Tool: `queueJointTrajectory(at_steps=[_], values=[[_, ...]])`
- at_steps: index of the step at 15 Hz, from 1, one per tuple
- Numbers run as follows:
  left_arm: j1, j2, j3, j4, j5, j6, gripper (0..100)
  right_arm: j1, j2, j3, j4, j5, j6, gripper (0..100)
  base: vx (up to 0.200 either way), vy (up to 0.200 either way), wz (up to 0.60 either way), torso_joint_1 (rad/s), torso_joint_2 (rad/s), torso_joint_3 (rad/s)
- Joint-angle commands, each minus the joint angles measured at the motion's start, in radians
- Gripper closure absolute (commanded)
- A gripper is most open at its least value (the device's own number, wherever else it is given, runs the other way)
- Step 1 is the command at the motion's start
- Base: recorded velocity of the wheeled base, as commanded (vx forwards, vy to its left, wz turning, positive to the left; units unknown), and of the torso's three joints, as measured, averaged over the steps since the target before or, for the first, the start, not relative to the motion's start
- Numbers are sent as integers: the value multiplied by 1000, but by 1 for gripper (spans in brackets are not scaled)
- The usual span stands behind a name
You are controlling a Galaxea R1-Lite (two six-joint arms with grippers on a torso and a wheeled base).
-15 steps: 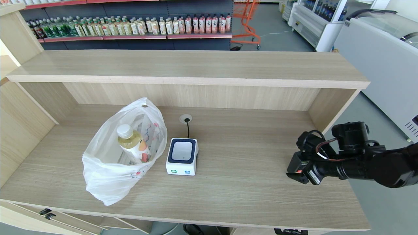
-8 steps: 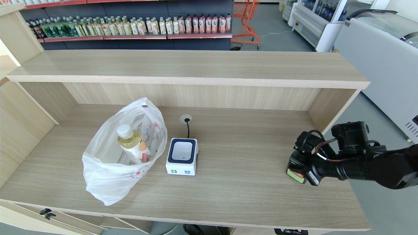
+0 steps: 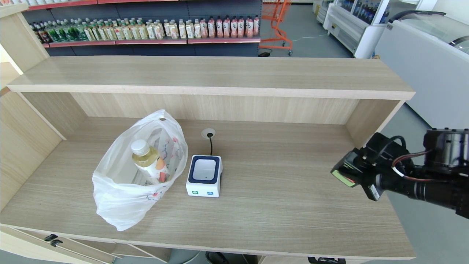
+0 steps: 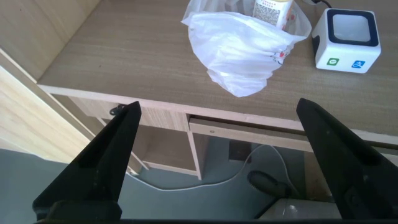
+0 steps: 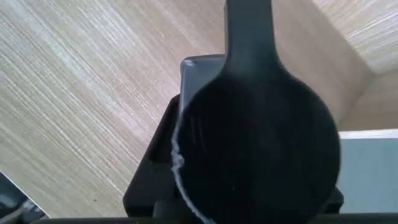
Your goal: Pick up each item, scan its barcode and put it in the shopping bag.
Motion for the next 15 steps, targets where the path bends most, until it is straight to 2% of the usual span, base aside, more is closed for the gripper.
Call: queueJointTrajectory(at_steps=[1,3,6,7,8,10,13,15], values=[[0,1,0,0,1,0,0,-55,-168,90,-58,77,-279,100,0,0,0,0,0,0],[0,1,0,0,1,0,0,-52,-158,88,-60,324,-525,100,0,0,0,0,0,0],[0,1,0,0,1,0,0,-34,-154,85,-50,522,-1029,100,0,0,0,0,0,0],[0,1,0,0,1,0,0,18,-126,82,-40,630,-1246,100,0,0,0,0,0,0],[0,1,0,0,1,0,0,54,-120,82,-30,676,-1325,100,0,0,0,0,0,0],[0,1,0,0,1,0,0,141,-97,79,14,699,-1541,100,0,0,0,0,0,0],[0,1,0,0,1,0,0,229,-79,68,11,748,-1704,100,0,0,0,0,0,0],[0,1,0,0,1,0,0,244,-48,75,20,803,-1848,100,0,0,0,0,0,0]])
